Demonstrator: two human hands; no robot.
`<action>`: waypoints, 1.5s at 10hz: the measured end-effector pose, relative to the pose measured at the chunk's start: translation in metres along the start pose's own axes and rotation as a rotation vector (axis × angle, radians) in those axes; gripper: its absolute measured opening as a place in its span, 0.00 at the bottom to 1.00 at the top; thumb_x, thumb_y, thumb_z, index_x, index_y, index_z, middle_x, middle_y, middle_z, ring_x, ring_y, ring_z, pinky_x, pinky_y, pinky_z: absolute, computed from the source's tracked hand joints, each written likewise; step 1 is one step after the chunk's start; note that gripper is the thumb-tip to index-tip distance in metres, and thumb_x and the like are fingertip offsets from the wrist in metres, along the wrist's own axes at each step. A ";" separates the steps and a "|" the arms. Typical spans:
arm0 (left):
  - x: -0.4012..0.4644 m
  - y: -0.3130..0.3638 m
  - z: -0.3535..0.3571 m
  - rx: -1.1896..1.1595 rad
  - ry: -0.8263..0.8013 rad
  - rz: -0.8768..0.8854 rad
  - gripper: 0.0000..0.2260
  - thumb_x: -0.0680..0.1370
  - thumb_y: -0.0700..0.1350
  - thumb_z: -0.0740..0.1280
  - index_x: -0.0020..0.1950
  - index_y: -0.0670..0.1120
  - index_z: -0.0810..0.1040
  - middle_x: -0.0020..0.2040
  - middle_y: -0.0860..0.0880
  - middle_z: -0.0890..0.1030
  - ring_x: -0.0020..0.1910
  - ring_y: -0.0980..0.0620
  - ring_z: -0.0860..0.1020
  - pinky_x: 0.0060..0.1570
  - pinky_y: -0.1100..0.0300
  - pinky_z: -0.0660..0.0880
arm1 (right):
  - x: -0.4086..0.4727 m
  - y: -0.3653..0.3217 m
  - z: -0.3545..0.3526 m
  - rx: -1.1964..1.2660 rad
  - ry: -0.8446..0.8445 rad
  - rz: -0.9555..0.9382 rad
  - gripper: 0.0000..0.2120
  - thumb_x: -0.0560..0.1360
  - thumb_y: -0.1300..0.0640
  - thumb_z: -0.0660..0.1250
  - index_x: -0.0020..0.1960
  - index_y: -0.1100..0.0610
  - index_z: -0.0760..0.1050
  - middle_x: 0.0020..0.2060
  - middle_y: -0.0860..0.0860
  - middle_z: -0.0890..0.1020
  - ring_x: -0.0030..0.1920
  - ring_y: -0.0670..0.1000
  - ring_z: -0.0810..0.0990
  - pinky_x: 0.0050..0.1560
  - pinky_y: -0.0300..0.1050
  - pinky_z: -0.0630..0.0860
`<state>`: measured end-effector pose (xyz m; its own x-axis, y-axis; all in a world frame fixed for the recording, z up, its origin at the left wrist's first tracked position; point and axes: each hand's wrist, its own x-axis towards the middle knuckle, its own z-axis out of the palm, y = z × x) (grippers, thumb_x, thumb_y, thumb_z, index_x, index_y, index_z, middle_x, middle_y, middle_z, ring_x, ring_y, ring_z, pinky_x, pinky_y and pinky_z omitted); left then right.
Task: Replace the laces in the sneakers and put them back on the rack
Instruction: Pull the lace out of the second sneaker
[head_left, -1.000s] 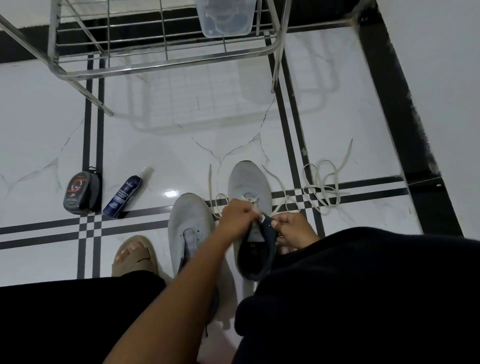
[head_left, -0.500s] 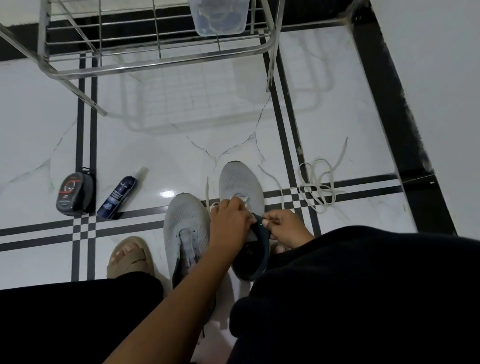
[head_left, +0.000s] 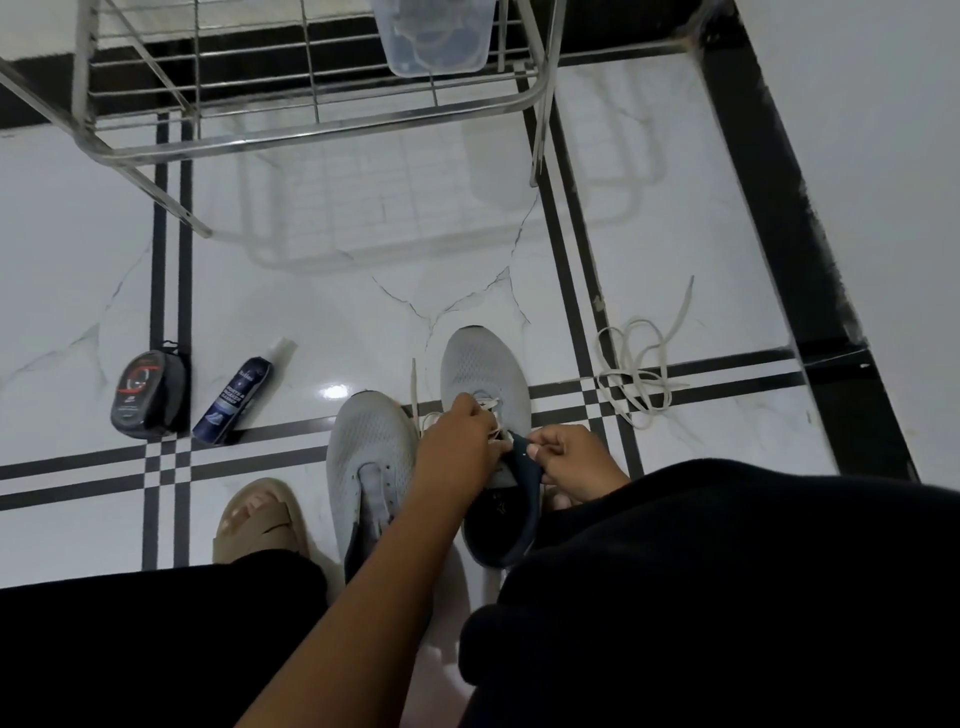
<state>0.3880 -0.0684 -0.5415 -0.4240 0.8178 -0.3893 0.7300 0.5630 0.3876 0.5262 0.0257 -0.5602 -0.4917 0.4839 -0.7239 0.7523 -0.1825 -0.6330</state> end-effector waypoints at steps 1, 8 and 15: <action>-0.008 0.012 -0.007 0.059 0.026 0.026 0.08 0.74 0.46 0.71 0.46 0.43 0.79 0.50 0.46 0.75 0.40 0.47 0.77 0.36 0.53 0.76 | 0.000 -0.001 0.001 0.007 -0.003 0.002 0.09 0.78 0.59 0.65 0.45 0.46 0.78 0.45 0.47 0.84 0.50 0.49 0.82 0.59 0.56 0.78; -0.037 0.010 -0.001 -0.160 0.043 -0.370 0.16 0.74 0.56 0.69 0.55 0.47 0.75 0.54 0.49 0.75 0.52 0.49 0.74 0.49 0.54 0.74 | 0.001 -0.052 -0.006 -0.635 -0.117 -0.403 0.15 0.75 0.58 0.67 0.60 0.49 0.79 0.55 0.49 0.73 0.54 0.48 0.75 0.53 0.43 0.73; -0.030 -0.036 0.018 -0.998 -0.069 -0.692 0.06 0.78 0.43 0.68 0.41 0.48 0.81 0.44 0.43 0.84 0.47 0.45 0.82 0.49 0.49 0.81 | 0.016 -0.081 -0.003 -0.213 -0.134 -0.069 0.15 0.77 0.45 0.63 0.38 0.54 0.74 0.34 0.45 0.77 0.34 0.53 0.79 0.41 0.44 0.74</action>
<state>0.3842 -0.1154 -0.5592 -0.5089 0.3170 -0.8004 -0.3853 0.7476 0.5410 0.4590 0.0510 -0.5193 -0.5878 0.3688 -0.7201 0.7836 0.0382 -0.6201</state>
